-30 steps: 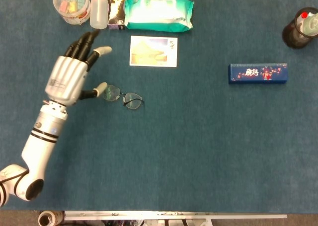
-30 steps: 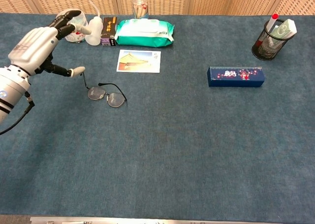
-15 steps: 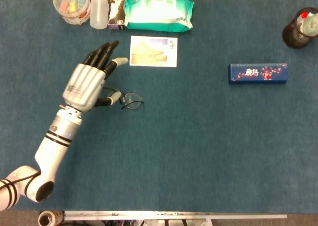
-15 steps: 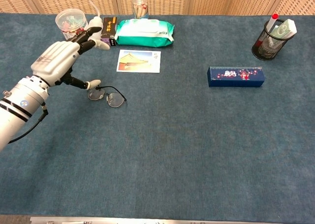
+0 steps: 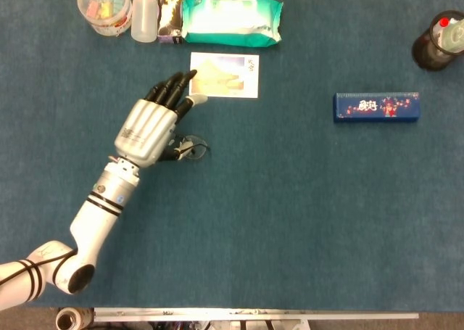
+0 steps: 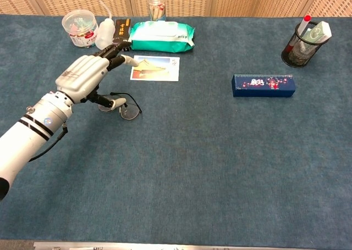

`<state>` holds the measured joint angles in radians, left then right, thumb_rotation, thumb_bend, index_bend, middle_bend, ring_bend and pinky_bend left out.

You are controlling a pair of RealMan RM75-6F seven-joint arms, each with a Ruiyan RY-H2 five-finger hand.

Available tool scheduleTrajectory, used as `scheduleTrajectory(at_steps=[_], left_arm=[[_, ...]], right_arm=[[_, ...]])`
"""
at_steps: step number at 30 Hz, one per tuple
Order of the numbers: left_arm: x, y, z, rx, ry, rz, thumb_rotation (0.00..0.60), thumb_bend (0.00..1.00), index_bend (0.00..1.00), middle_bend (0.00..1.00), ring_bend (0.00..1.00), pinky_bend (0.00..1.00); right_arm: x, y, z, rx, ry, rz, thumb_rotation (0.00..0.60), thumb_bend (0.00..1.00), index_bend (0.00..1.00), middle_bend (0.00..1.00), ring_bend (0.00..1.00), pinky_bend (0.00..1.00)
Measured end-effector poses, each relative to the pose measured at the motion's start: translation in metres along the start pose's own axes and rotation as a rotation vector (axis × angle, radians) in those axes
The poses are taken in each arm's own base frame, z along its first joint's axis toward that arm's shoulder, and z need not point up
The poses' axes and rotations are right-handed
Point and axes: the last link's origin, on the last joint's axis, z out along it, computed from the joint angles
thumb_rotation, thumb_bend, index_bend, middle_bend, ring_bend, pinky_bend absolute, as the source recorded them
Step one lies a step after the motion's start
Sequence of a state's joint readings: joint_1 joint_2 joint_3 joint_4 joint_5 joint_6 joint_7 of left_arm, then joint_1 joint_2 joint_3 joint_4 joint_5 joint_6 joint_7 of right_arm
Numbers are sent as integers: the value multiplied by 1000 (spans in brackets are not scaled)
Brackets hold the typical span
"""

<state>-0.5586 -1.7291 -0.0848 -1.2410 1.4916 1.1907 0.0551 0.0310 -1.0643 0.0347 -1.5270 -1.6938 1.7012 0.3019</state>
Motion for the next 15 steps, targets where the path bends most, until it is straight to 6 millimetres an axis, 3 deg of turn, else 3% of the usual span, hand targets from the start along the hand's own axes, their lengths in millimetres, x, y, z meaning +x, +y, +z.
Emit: scheduleTrajectory(at_steps=[15], left_arm=[[-12, 2, 6, 1, -28, 30, 600, 202, 216, 0, 0, 145]], right_arm=[[1, 1, 0, 1, 1, 4, 600, 242, 275, 352, 235, 217]])
